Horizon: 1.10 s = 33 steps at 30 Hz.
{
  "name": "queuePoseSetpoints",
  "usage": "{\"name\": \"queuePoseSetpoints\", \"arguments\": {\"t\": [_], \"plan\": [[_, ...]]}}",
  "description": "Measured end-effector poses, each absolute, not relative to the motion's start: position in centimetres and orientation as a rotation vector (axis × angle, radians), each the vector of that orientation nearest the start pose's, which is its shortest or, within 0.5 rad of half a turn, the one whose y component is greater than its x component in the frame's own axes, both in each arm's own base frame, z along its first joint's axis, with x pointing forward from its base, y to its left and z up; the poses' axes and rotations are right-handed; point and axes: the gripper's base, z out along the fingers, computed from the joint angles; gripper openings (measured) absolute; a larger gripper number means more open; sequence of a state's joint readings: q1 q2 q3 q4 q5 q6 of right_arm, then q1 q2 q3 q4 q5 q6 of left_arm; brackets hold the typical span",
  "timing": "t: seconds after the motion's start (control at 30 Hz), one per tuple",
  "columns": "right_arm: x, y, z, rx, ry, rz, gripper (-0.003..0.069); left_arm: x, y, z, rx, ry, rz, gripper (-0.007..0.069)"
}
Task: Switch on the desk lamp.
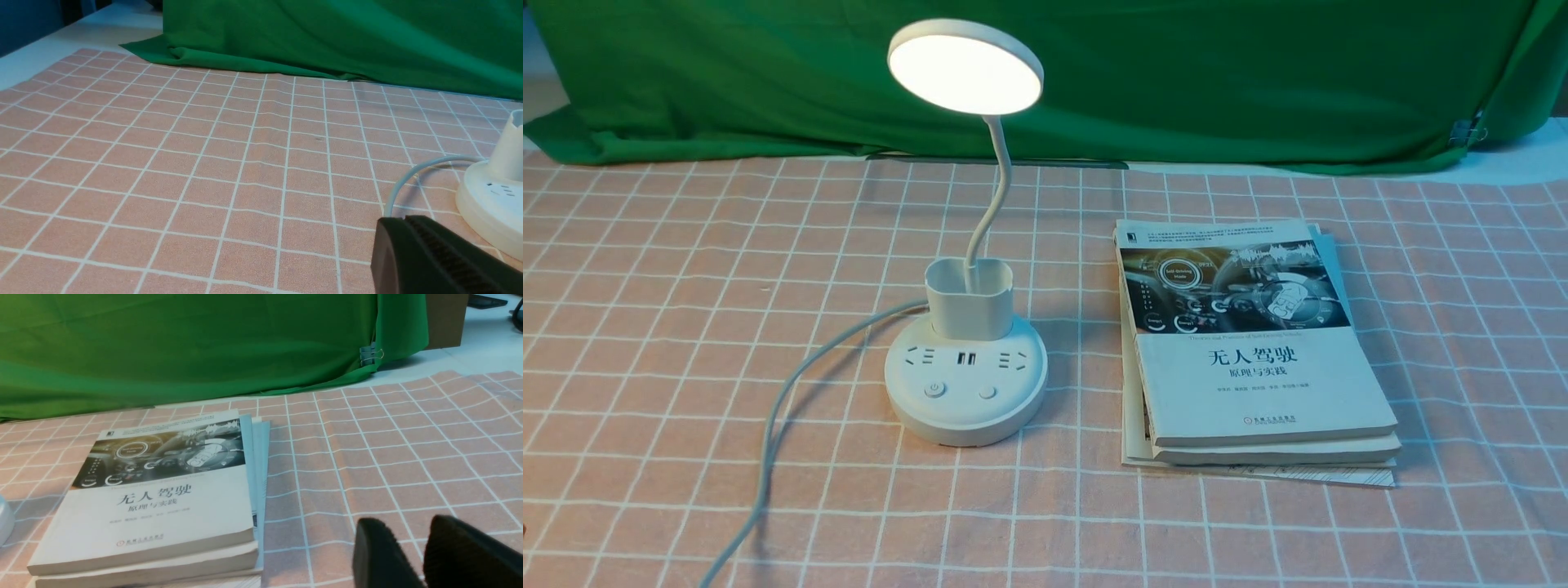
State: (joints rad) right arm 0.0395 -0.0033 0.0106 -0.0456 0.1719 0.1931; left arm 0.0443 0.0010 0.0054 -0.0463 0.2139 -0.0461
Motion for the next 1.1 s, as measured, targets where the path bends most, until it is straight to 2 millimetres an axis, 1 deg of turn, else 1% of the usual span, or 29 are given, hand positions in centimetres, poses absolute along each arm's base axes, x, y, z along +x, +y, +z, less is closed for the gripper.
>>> {"name": "queuePoseSetpoints", "arguments": {"t": [1.1], "plan": [[5.63,0.15,19.42,0.096,1.662,0.136,0.0238,5.58,0.17,19.2,-0.085,1.7,-0.021,0.0021]]}}
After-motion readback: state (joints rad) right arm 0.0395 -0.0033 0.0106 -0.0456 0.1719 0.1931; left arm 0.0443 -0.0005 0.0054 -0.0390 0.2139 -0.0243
